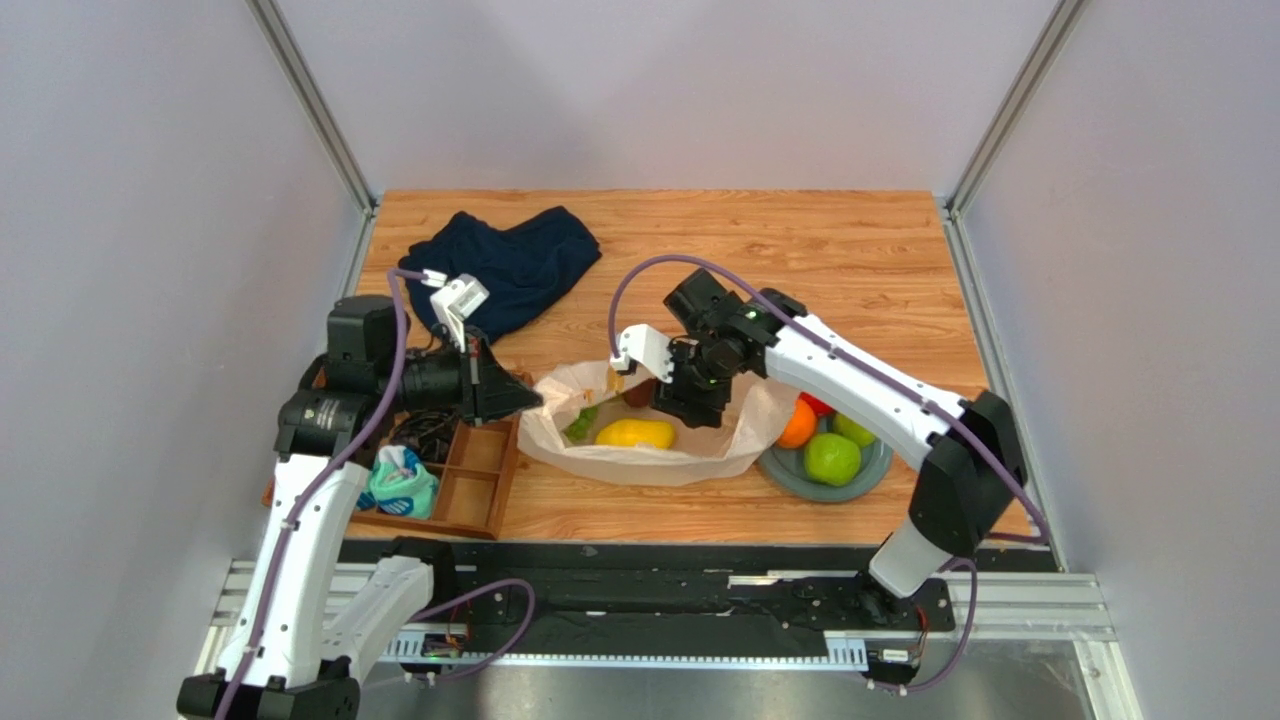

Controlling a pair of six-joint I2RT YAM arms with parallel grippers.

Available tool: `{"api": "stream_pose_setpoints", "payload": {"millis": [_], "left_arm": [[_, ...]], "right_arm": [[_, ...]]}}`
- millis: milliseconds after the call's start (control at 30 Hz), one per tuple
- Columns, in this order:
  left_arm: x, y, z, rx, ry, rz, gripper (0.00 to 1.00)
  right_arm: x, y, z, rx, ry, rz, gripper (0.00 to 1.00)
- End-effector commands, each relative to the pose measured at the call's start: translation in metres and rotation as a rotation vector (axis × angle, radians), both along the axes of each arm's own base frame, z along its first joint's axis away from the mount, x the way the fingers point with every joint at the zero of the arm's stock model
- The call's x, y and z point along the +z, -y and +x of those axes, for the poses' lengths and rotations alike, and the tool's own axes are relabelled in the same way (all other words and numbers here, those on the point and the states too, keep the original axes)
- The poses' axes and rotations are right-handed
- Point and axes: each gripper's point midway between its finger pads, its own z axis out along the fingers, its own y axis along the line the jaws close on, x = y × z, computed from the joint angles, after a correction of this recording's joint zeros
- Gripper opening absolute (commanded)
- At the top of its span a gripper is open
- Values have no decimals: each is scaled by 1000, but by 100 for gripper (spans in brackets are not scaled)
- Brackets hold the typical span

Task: Take the fake fruits out of the plastic bag
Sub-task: Take out the fake fruit from the plastic bag.

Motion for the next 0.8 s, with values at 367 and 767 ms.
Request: {"api": "stream_pose_setpoints", "payload": {"millis": [367, 767], "left_arm": [[-37, -15, 16, 98, -97, 23, 0], [-32, -18, 20, 113, -91, -13, 0]], "right_arm": [[-35, -80, -38, 300, -12, 135, 72], [-65, -98, 1, 136, 152, 62, 77]]}}
